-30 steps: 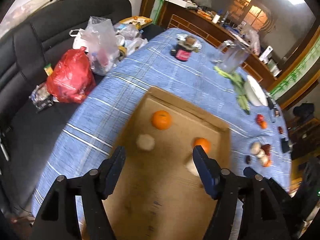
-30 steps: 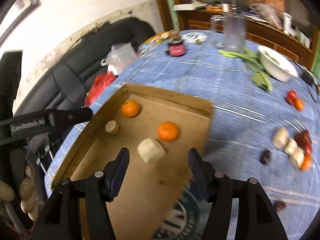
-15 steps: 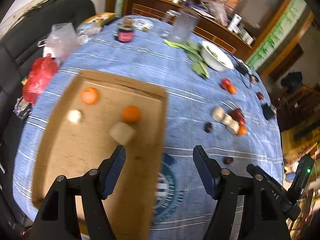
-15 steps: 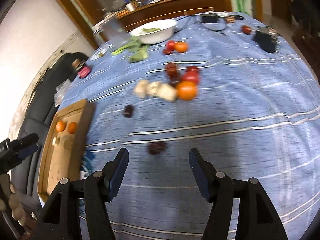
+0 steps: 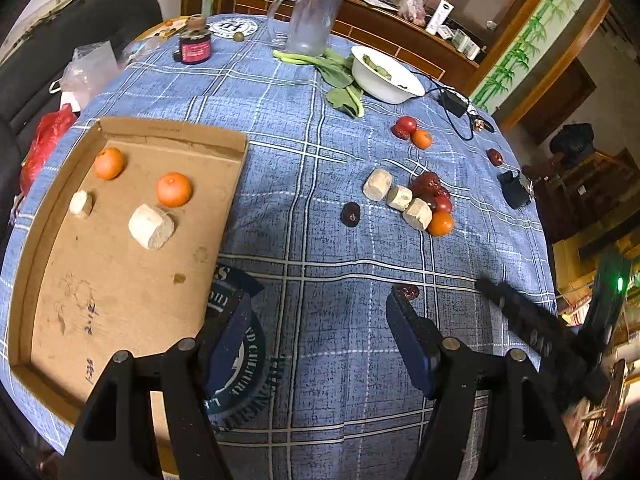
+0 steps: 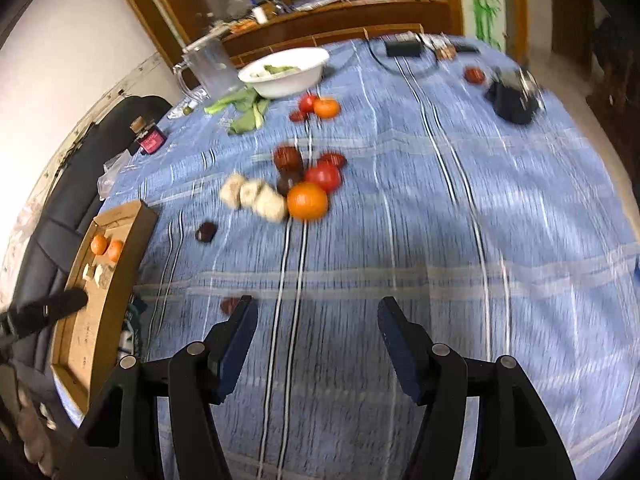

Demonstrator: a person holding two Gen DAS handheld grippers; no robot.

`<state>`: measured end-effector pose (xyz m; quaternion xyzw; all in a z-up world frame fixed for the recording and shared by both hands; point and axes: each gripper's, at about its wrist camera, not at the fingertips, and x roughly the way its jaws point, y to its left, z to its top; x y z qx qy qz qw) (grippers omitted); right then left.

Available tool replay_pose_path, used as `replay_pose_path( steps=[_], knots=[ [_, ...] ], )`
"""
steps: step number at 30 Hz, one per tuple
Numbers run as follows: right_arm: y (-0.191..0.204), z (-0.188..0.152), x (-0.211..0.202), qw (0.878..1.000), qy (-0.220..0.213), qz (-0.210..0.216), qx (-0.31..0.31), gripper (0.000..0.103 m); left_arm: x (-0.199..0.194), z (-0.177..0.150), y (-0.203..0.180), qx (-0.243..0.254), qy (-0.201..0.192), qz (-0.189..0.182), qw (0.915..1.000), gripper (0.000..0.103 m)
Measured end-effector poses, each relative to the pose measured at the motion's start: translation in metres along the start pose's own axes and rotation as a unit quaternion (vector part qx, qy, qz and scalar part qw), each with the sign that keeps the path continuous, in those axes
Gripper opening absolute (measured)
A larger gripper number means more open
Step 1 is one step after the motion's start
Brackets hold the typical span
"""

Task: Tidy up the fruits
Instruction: 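Return the left tool to the fruit pile and grasp another orange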

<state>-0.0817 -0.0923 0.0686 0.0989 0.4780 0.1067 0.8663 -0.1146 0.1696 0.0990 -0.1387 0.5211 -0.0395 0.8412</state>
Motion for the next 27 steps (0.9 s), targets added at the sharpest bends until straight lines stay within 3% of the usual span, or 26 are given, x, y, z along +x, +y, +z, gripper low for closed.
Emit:
replay_pose_path(
  steps=[4, 6, 10, 13, 15, 17, 20, 27],
  knots=[
    [0.005, 0.036, 0.020, 0.999, -0.012, -0.009, -0.028, 0.065, -0.003, -0.007, 0.006, -0.017, -0.003, 0.009, 0.9998, 0.069],
    [0.006, 0.055, 0.037, 1.000, -0.006, -0.008, -0.028, 0.057, -0.004, -0.011, 0.012, -0.030, -0.003, 0.014, 0.9994, 0.069],
    [0.013, 0.074, 0.068, 0.999, 0.015, -0.001, -0.033, 0.057, -0.003, -0.018, 0.023, -0.051, 0.000, 0.025, 0.9984, 0.069],
    [0.023, 0.070, 0.082, 0.997, 0.048, 0.038, -0.047, 0.058, -0.001, -0.021, 0.028, -0.060, 0.003, 0.028, 0.9978, 0.069],
    [0.031, 0.061, 0.074, 0.994, 0.048, 0.057, -0.075, 0.059, 0.001, -0.022, 0.029, -0.063, 0.004, 0.028, 0.9976, 0.069],
    [0.033, 0.053, 0.063, 0.986, 0.071, 0.123, -0.081, 0.059, 0.003, -0.020, 0.027, -0.063, 0.005, 0.026, 0.9977, 0.069],
    [0.023, 0.043, 0.046, 0.974, 0.096, 0.190, -0.074, 0.059, 0.007, -0.016, 0.020, -0.052, 0.005, 0.022, 0.9984, 0.069],
    [-0.009, 0.033, 0.035, 0.988, 0.076, 0.119, -0.057, 0.059, 0.029, -0.010, -0.008, -0.008, 0.017, 0.008, 0.9998, 0.069]
  ],
)
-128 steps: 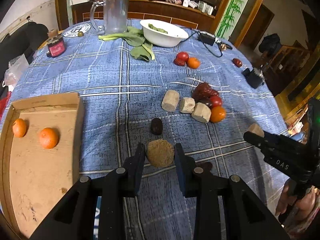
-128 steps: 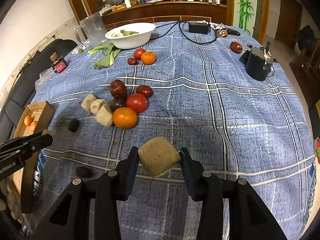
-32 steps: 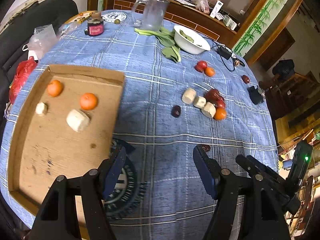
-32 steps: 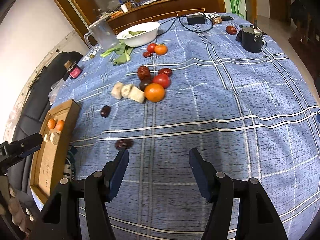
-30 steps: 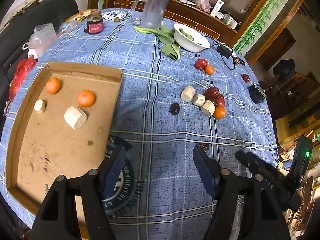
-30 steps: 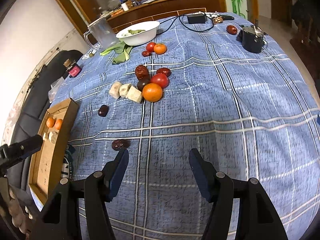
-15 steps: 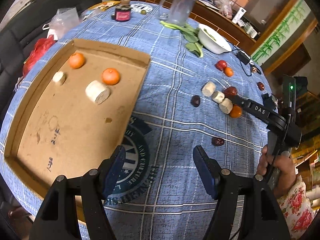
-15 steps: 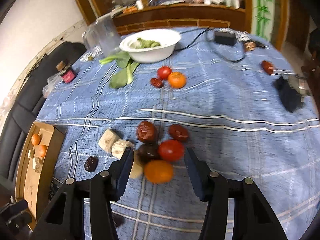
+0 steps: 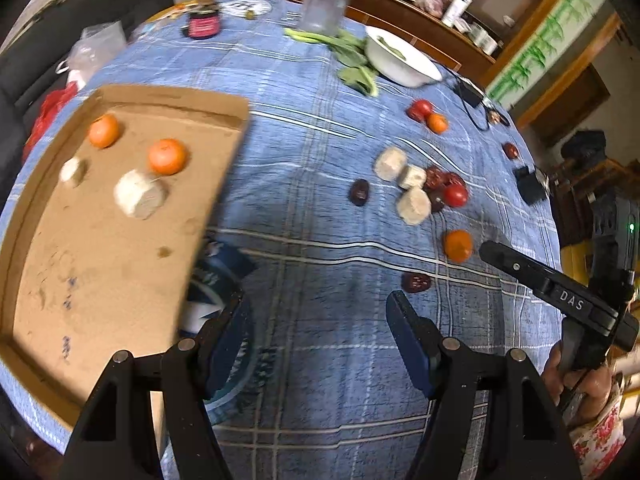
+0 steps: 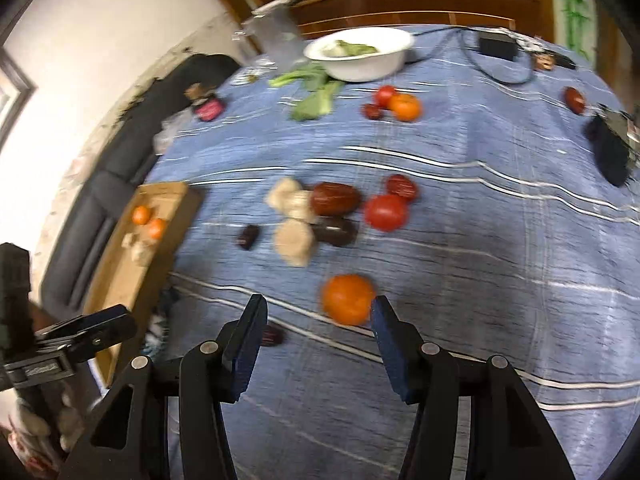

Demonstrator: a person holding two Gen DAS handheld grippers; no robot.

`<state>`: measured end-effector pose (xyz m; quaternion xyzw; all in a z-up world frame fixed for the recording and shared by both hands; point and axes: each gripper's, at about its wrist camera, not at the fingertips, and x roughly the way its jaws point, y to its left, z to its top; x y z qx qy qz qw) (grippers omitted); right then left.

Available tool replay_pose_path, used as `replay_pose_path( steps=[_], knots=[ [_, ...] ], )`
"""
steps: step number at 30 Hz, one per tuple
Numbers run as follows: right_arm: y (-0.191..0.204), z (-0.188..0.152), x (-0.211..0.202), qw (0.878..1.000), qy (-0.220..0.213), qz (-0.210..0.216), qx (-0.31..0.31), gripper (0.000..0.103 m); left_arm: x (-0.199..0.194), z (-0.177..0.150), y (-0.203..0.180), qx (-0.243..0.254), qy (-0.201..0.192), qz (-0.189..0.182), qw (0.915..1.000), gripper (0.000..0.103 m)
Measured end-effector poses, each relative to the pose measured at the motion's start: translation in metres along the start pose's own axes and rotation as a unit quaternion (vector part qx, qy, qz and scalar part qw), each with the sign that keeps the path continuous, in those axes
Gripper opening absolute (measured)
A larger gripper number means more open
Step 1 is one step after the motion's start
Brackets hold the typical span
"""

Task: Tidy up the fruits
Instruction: 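Return the left tool to the fruit pile and grasp another orange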

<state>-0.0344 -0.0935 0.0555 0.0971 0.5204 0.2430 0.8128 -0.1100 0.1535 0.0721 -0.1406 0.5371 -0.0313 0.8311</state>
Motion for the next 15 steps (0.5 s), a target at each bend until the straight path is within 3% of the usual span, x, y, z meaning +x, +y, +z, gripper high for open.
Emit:
replay_pose_path(
  steps=[5, 10, 13, 15],
  knots=[
    [0.006, -0.003, 0.008, 0.998, -0.007, -0.046, -0.028, 0.059, 0.020, 0.008, -0.023, 0.036, 0.000, -0.010, 0.9993, 0.069],
    [0.015, 0.001, 0.024, 0.997, -0.011, -0.064, -0.052, 0.058, 0.039, 0.026, -0.042, 0.057, -0.002, -0.034, 0.9978, 0.067],
    [0.023, -0.001, 0.034, 0.994, -0.009, -0.076, -0.072, 0.058, 0.048, 0.039, -0.049, 0.069, -0.004, -0.043, 0.9967, 0.061],
    [0.024, -0.002, 0.039, 0.994, -0.008, -0.082, -0.078, 0.052, 0.057, 0.046, -0.054, 0.074, -0.002, -0.051, 0.9959, 0.053]
  ],
)
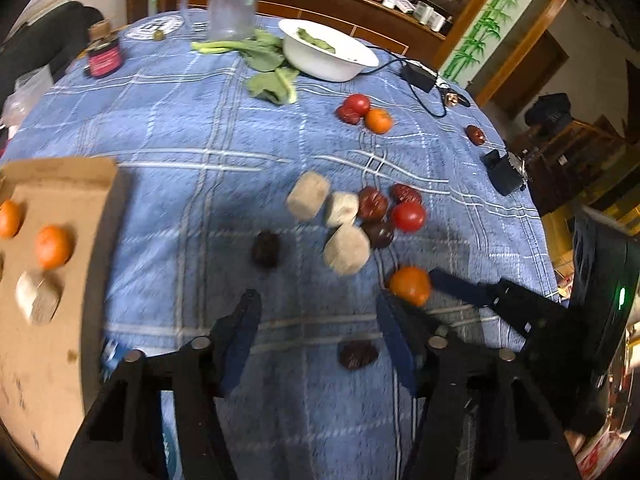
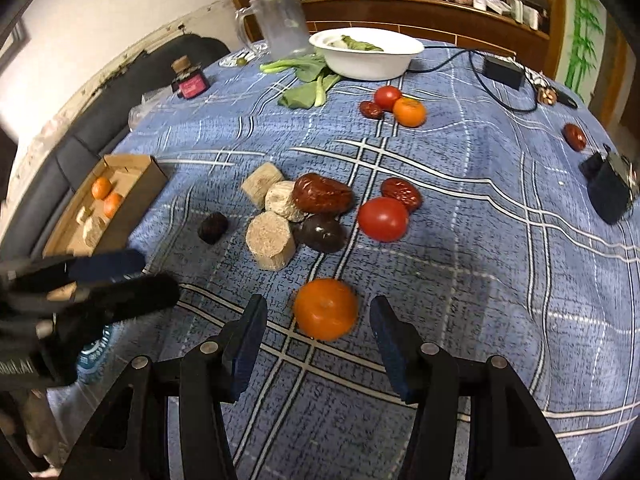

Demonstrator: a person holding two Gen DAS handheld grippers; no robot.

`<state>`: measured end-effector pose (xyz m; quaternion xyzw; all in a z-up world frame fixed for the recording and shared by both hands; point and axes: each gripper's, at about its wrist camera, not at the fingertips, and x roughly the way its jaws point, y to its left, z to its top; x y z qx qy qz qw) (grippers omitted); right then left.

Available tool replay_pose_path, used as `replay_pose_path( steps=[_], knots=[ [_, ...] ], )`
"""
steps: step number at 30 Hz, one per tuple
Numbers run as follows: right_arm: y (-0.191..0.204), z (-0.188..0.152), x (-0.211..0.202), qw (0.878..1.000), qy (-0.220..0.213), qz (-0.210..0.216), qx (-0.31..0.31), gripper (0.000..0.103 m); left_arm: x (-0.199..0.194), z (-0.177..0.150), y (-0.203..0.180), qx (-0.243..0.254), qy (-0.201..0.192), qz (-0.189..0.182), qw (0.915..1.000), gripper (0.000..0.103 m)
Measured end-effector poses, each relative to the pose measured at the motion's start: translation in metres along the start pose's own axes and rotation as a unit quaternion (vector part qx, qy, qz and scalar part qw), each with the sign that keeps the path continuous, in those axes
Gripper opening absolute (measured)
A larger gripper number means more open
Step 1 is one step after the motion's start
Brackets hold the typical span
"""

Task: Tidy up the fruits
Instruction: 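Return the left tool to the fruit pile and grasp another orange, then carry the orange with the left tool into the box and release it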

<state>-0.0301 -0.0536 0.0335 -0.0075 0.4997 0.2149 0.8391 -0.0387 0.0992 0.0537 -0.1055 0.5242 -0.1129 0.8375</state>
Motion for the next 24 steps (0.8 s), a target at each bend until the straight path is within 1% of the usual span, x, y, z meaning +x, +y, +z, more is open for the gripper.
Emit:
replay_pose_path(
  steps=[1, 2, 4, 8, 11, 12, 14, 15, 16, 18, 21, 24],
  knots=[
    [0.000, -0.001, 0.002, 1.000, 0.001, -0.003, 0.000, 0.046, 0.005, 0.003, -0.001, 0.001, 0.002, -0.001, 1.0000, 0.051],
    [-0.001, -0.002, 0.002, 1.000, 0.002, -0.008, 0.001, 0.037, 0.011, 0.006, -0.003, 0.003, 0.007, -0.003, 1.0000, 0.048],
    [-0.006, -0.005, -0.001, 1.000, -0.001, -0.008, 0.009, 0.037, 0.019, 0.010, -0.006, 0.007, 0.011, -0.006, 0.9999, 0.047],
    [-0.018, -0.010, -0.013, 0.999, -0.011, -0.040, 0.013, 0.036, 0.036, 0.018, -0.018, 0.031, 0.017, -0.017, 0.9992, 0.046],
    [-0.027, -0.013, -0.016, 0.999, -0.008, -0.050, 0.019, 0.036, 0.050, 0.021, -0.025, 0.048, 0.027, -0.011, 0.9984, 0.046],
    [-0.031, -0.014, -0.016, 0.998, -0.006, -0.053, 0.021, 0.037, 0.055, 0.022, -0.026, 0.051, 0.031, -0.010, 0.9982, 0.043],
    [-0.035, -0.016, -0.015, 0.998, -0.005, -0.050, 0.027, 0.037, 0.063, 0.023, -0.026, 0.054, 0.039, -0.004, 0.9977, 0.039],
    [-0.036, -0.016, -0.015, 0.998, -0.007, -0.047, 0.031, 0.037, 0.063, 0.023, -0.027, 0.058, 0.031, -0.005, 0.9978, 0.038],
    [-0.035, -0.016, -0.015, 0.998, -0.008, -0.047, 0.033, 0.037, 0.064, 0.023, -0.027, 0.057, 0.033, -0.005, 0.9978, 0.038],
    [-0.034, -0.016, -0.014, 0.998, -0.010, -0.050, 0.033, 0.037, 0.065, 0.024, -0.025, 0.053, 0.029, -0.001, 0.9981, 0.031],
    [-0.032, -0.014, -0.012, 0.998, -0.011, -0.050, 0.034, 0.037, 0.065, 0.023, -0.023, 0.051, 0.027, -0.004, 0.9983, 0.031],
    [-0.033, -0.015, -0.013, 0.998, -0.010, -0.046, 0.045, 0.036, 0.060, 0.020, -0.022, 0.053, 0.028, 0.001, 0.9982, 0.031]
  ],
)
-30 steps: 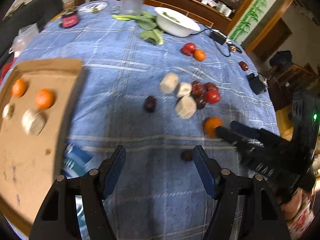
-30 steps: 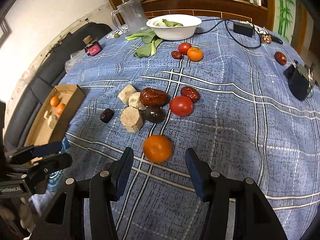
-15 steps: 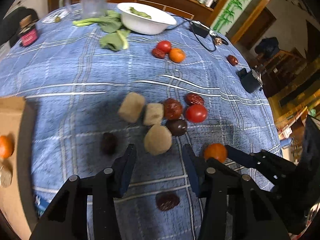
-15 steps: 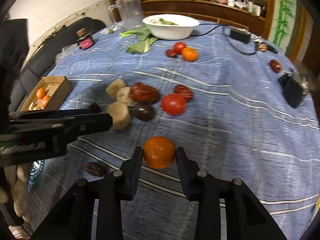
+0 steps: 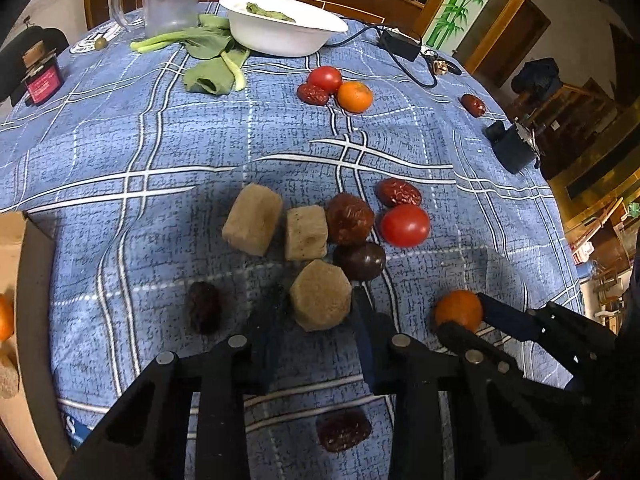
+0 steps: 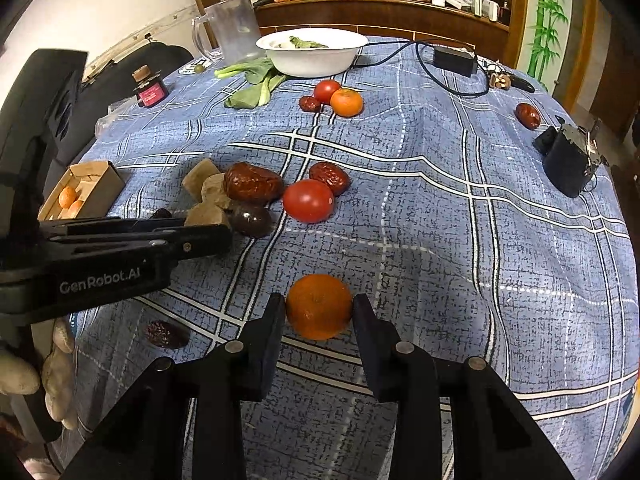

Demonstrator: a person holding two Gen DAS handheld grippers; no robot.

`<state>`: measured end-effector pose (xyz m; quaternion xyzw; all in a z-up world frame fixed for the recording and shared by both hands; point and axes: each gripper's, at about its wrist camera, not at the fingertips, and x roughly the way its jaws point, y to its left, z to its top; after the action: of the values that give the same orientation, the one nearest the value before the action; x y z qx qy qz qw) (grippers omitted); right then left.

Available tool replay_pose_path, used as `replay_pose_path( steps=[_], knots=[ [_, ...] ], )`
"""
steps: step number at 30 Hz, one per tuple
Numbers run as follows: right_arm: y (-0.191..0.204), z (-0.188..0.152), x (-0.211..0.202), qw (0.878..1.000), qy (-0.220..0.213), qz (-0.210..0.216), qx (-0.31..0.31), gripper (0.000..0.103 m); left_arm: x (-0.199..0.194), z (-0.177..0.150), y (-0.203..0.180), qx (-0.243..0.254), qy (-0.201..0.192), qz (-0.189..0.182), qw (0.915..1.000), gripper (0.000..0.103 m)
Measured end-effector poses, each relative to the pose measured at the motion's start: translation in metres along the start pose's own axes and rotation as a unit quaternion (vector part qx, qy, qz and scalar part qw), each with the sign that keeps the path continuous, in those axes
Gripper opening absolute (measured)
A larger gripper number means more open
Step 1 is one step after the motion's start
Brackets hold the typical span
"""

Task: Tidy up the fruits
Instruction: 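Carry the orange with the left tool into the box and release it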

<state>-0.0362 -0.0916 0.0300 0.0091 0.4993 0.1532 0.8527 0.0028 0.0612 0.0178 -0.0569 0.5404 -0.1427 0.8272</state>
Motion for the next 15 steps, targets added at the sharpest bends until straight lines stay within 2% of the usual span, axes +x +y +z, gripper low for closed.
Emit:
replay_pose_path(
  steps=[9, 15],
  knots=[
    [0.003, -0.005, -0.020, 0.999, -0.005, 0.015, 0.041, 0.035, -0.051, -0.019, 0.018, -0.033, -0.025, -0.015, 0.9990, 0.031],
    [0.045, 0.003, -0.041, 0.999, -0.023, 0.041, 0.026, 0.036, -0.101, -0.039, 0.060, -0.077, -0.048, -0.017, 0.9957, 0.031]
  ],
)
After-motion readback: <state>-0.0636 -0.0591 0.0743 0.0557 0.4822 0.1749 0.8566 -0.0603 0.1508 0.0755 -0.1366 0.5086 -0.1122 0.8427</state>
